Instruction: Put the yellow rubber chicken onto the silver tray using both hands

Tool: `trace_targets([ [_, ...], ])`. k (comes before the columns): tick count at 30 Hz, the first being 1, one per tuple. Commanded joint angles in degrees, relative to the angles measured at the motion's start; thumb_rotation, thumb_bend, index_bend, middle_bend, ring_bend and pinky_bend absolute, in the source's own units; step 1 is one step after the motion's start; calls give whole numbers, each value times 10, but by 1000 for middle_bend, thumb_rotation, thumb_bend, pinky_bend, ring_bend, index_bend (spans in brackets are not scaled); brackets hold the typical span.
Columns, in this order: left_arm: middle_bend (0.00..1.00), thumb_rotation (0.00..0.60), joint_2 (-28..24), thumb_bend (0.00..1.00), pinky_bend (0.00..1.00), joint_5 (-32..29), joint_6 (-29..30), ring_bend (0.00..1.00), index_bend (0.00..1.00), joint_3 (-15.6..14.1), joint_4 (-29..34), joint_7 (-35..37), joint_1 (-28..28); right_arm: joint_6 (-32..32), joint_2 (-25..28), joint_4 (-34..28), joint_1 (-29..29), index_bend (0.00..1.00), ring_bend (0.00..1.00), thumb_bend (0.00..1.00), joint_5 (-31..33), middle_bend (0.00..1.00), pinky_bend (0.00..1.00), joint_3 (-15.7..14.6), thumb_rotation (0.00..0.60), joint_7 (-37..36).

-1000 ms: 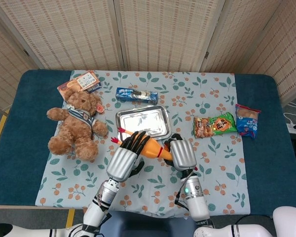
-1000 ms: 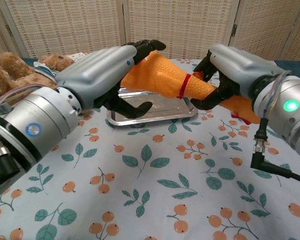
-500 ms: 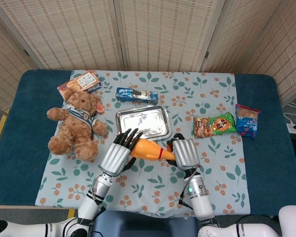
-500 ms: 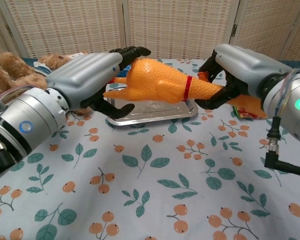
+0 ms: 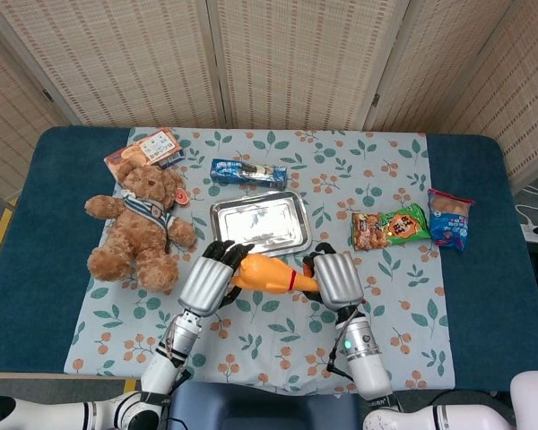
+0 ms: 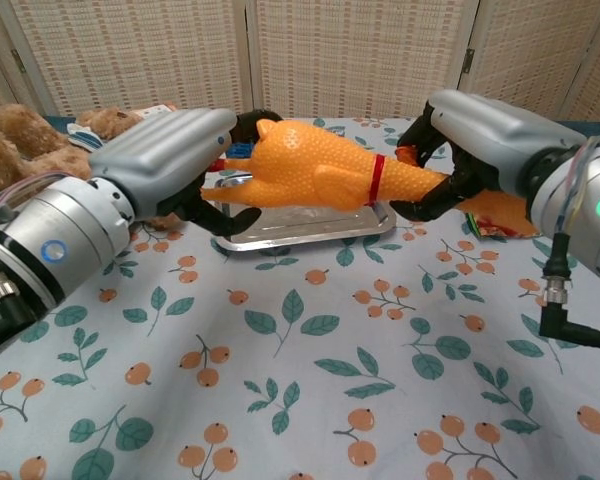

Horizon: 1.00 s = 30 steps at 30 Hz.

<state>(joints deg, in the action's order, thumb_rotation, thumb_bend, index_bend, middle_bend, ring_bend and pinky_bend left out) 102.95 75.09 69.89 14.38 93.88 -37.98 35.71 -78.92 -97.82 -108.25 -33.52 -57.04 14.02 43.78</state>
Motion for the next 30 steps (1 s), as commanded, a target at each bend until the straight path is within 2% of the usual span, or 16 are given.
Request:
trace_targets([
  [1,429,600,10,379,284,-7,-3,338,369,-2,-8,11,4,3,-7,11,-3,866,802,316,8,587,986,-2,600,4],
  [4,419,600,17,380,285,-6,-2,339,368,-3,-15,18,8,3,-18,19,-8,866,801,316,12,587,986,0,600,5],
  [7,453,600,24,421,301,-3,2,352,422,-3,-21,28,11,-1,-25,25,-10,866,801,316,10,587,986,-2,600,8],
  [11,607,600,37,560,368,5,13,446,611,-3,-39,47,13,-2,-28,32,-12,866,801,316,17,587,986,-2,600,13],
  [16,778,600,50,739,468,17,26,579,797,-4,-68,70,14,-2,-25,33,-12,867,801,316,21,587,986,-1,600,11],
  [24,851,600,50,827,528,11,16,658,863,-9,-83,77,18,0,-23,32,-14,867,801,316,26,587,986,-3,600,10],
  [28,859,600,48,824,531,7,15,667,870,-10,-80,77,17,0,-21,31,-14,866,802,316,26,587,986,-3,600,8],
  [30,849,600,50,783,522,12,21,666,852,-10,-77,89,16,1,-19,30,-14,866,801,316,26,587,986,-3,600,7],
])
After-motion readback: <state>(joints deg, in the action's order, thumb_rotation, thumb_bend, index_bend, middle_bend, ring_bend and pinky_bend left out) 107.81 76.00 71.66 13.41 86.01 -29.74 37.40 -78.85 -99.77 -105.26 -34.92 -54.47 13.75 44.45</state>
